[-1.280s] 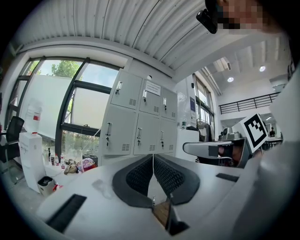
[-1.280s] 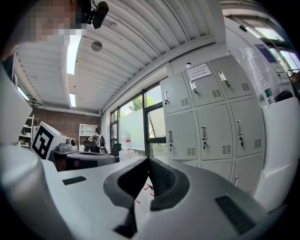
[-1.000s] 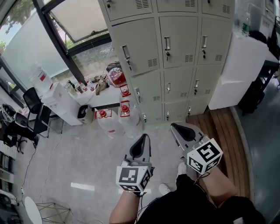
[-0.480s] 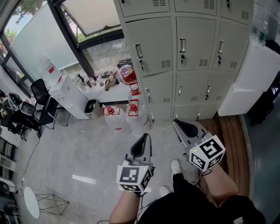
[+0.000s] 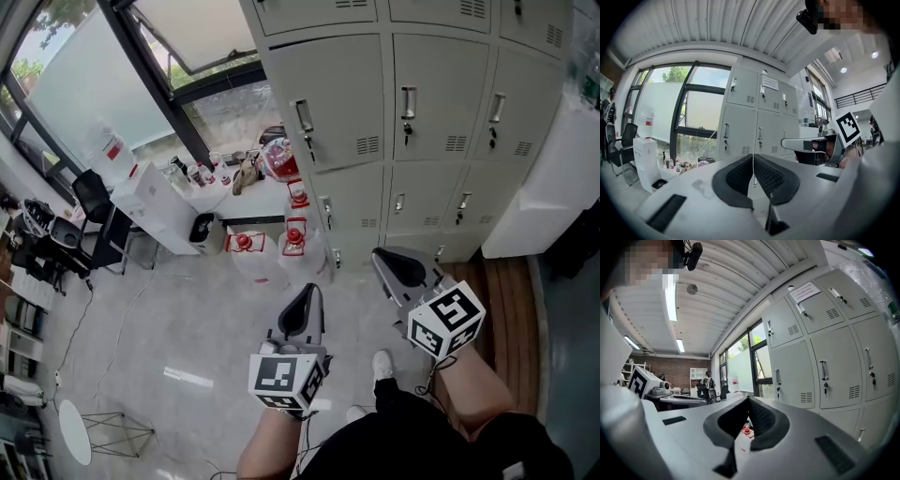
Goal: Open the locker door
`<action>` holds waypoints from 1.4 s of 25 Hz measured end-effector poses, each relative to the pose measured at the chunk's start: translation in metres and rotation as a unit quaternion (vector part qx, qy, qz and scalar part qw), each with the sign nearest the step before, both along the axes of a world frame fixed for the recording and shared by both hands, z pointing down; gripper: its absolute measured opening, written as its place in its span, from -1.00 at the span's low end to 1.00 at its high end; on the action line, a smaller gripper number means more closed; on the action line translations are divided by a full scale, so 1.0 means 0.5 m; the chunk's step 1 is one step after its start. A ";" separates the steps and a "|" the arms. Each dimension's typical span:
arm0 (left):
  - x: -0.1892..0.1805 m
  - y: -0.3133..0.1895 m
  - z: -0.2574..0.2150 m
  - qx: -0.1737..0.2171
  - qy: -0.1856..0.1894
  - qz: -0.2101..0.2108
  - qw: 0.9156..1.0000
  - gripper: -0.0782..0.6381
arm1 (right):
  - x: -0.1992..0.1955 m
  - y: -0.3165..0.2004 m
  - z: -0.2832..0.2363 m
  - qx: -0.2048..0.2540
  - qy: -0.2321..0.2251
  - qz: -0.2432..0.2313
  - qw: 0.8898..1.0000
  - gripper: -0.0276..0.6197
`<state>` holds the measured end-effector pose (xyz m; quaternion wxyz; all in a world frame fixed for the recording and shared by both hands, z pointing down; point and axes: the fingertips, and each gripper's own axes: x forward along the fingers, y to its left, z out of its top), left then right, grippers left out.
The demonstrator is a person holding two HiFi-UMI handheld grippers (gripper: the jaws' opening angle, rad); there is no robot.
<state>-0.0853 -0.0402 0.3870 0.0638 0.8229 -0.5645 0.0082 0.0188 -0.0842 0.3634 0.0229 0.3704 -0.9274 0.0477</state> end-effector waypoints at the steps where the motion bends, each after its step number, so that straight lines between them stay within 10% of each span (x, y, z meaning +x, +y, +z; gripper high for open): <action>1: 0.003 -0.016 0.000 0.002 0.000 0.000 1.000 -0.73 | 0.002 -0.016 0.002 -0.001 0.000 -0.001 1.000 -0.75; 35: 0.027 -0.393 -0.043 0.025 -0.018 -0.055 0.998 -0.73 | 0.047 -0.365 -0.025 -0.003 -0.020 -0.036 0.999 -0.75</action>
